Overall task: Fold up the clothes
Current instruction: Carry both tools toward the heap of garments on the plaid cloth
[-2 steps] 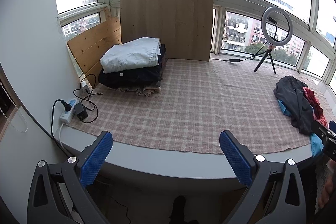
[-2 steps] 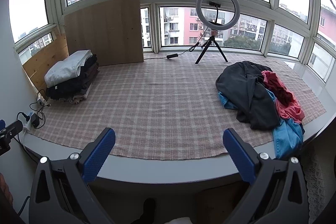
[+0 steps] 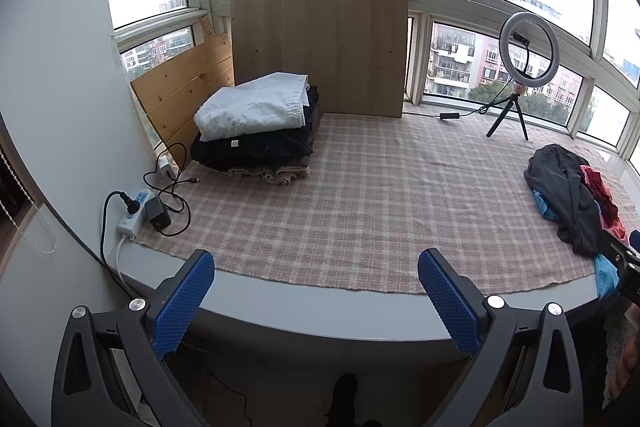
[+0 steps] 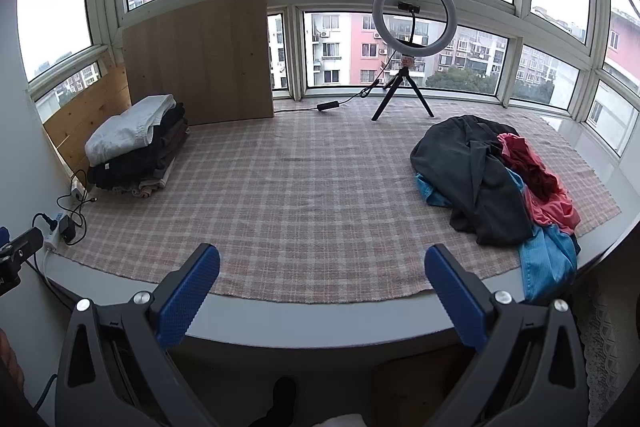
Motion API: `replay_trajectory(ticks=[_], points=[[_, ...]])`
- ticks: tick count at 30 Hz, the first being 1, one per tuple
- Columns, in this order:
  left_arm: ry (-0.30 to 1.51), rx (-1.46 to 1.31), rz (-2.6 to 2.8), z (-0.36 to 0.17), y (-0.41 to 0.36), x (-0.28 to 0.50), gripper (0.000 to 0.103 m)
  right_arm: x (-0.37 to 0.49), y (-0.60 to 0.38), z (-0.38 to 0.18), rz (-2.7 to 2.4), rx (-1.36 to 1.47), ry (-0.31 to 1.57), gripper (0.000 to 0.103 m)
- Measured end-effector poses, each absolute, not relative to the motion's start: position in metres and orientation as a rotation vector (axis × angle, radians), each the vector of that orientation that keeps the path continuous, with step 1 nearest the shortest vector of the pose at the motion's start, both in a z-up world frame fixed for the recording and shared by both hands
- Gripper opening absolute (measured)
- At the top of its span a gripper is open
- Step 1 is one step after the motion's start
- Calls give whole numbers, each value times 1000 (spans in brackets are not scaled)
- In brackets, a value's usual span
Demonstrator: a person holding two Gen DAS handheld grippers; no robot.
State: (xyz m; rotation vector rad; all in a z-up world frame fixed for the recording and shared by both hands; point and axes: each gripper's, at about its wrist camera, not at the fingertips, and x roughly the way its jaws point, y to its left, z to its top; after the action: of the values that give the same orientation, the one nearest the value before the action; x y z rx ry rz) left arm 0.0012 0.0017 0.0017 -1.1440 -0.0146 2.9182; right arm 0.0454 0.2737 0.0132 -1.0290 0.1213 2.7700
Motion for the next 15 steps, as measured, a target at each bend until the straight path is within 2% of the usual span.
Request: replay_trajectory(ticks=[15], points=[[59,-1169,2910,8,16,-8,102,44,283,17,2770,-1019,130,103]])
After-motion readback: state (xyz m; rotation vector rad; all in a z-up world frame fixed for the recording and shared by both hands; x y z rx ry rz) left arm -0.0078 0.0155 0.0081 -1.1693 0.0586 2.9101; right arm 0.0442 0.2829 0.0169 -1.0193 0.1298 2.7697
